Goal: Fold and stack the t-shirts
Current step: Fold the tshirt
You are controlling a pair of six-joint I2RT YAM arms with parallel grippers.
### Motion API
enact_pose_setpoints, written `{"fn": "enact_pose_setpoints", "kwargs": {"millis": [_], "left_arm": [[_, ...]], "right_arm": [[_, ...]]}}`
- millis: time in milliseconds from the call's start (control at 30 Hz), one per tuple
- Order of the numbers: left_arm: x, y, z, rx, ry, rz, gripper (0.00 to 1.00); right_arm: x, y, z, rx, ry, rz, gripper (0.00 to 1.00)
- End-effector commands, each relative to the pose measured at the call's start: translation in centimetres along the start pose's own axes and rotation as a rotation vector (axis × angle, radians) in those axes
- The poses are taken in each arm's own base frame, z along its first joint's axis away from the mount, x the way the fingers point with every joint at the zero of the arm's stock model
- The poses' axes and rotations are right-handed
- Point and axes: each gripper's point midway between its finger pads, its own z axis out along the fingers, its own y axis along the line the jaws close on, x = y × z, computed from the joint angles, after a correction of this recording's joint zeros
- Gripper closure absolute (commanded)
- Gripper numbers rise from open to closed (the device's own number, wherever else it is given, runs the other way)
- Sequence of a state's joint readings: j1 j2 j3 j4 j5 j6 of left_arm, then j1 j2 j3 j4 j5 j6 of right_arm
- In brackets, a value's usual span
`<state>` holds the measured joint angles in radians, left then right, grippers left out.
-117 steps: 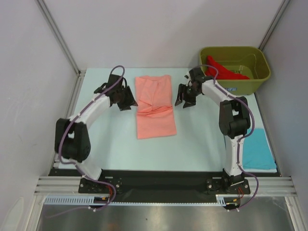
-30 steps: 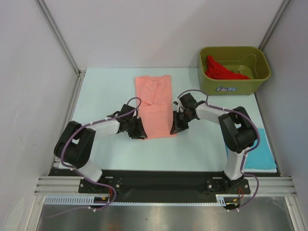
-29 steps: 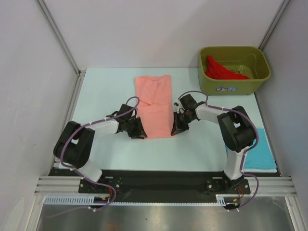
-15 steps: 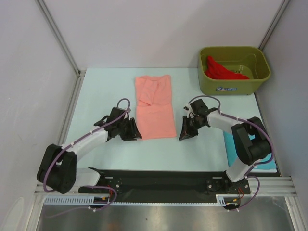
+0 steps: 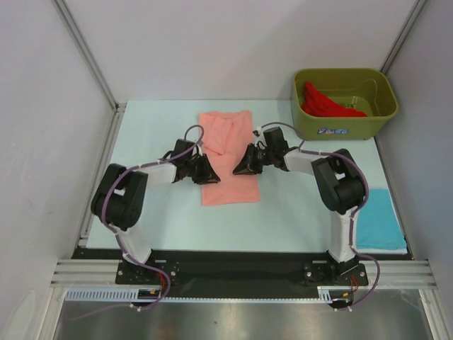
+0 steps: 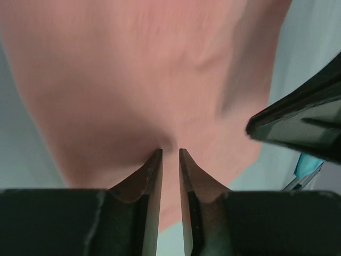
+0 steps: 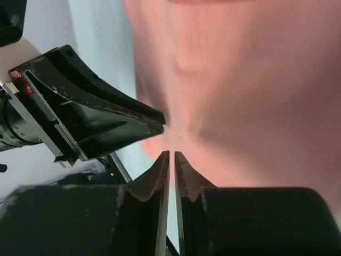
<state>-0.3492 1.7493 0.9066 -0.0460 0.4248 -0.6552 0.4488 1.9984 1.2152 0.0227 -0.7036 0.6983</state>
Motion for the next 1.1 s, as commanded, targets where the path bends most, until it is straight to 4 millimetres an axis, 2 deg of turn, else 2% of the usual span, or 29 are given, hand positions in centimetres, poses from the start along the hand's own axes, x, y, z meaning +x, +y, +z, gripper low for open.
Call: {"fn": "enact_pose_setpoints", "kwargs": {"millis": [0, 100, 133, 167, 233, 400, 667, 900, 967, 1000, 1033, 1067], "left_arm": [[-6.4, -3.9, 0.8, 0.126, -0.114, 0.089, 0.78], [-8.0, -3.1, 1.0, 0.142, -0.128, 0.075, 0.80], [-8.5, -2.5, 1.2, 0.129, -0.131, 0.069, 0.80], [-8.9, -1.7, 1.1, 0.118, -0.135, 0.055, 0.80], [-9.4, -0.1, 1.5, 0.102, -0.130, 0.025, 0.81], [-9.5, 2.7, 2.4, 0.088, -0.109, -0.013, 0.80], [-11.2, 5.2, 2.9, 0.095, -0.115, -0.042, 0.80], [-11.9, 5.1, 3.0, 0.105, -0.095, -0.015, 0.78], [-12.3, 4.5, 2.2, 0.098, -0.087, -0.007, 0.74], [-12.5, 4.0, 1.5, 0.092, -0.077, 0.001, 0.68], [-13.2, 2.8, 0.2, 0.102, -0.097, 0.023, 0.66], [-13.3, 2.2, -0.5, 0.101, -0.099, 0.025, 0.64]], "right_arm": [[-3.6, 4.8, 1.8, -0.229, -0.055, 0.012, 0.90], [-5.3, 4.8, 3.3, -0.294, -0.077, 0.035, 0.91], [-5.7, 4.6, 3.6, -0.299, -0.080, 0.072, 0.91], [-5.8, 3.4, 4.6, -0.296, -0.073, 0.103, 0.91], [-7.1, 3.4, 4.9, -0.326, -0.097, 0.122, 0.91], [-9.1, 0.4, 6.1, -0.300, -0.138, 0.167, 0.91], [-11.8, -5.1, 5.5, -0.132, -0.227, 0.192, 0.91], [-12.5, -9.4, 4.6, -0.046, -0.239, 0.205, 0.91], [-12.6, -9.6, 3.9, -0.015, -0.215, 0.179, 0.91], [-13.5, -9.0, 3.4, -0.006, -0.220, 0.152, 0.91], [-13.8, -8.7, 2.9, 0.017, -0.215, 0.086, 0.91], [-13.3, -8.7, 2.2, 0.071, -0.178, 0.105, 0.91]]}}
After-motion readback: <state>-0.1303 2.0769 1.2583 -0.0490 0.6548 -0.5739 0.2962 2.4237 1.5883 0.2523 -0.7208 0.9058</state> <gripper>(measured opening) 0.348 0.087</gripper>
